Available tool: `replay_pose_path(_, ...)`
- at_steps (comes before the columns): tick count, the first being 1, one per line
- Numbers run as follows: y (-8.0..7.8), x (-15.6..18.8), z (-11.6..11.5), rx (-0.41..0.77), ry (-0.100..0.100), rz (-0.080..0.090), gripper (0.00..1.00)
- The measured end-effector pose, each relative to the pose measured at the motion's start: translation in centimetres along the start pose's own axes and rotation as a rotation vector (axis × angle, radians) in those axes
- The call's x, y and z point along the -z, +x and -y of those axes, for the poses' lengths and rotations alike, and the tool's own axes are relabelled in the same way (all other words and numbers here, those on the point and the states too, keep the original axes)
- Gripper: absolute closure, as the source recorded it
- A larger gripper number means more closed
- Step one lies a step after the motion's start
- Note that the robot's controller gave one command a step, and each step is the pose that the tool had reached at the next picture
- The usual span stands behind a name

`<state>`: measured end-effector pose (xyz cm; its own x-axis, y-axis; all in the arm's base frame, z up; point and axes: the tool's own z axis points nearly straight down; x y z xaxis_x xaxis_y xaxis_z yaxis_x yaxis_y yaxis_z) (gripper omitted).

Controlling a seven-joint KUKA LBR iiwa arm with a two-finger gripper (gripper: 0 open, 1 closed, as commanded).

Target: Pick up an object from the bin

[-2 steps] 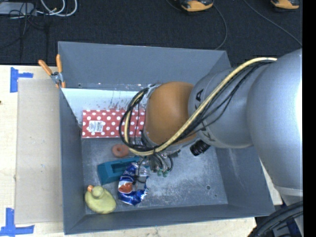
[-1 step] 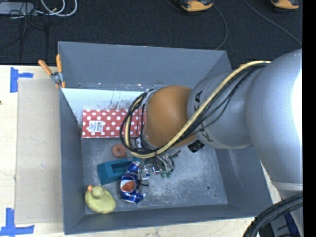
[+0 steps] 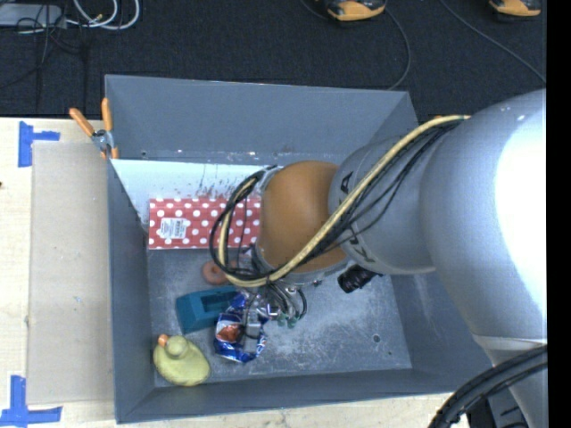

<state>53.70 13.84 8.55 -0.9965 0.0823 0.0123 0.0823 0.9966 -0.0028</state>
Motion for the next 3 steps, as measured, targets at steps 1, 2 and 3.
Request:
replay_pose_path(1,-0.1,-0.4,-0.3,0.182,0.000,0.027,1.00)
replay_pose_path(2,-0.1,-0.4,-0.3,0.181,0.000,0.026,1.00)
replay_pose_path(3,1.0,3.2,-0.8,0.210,0.002,0.020,1.00)
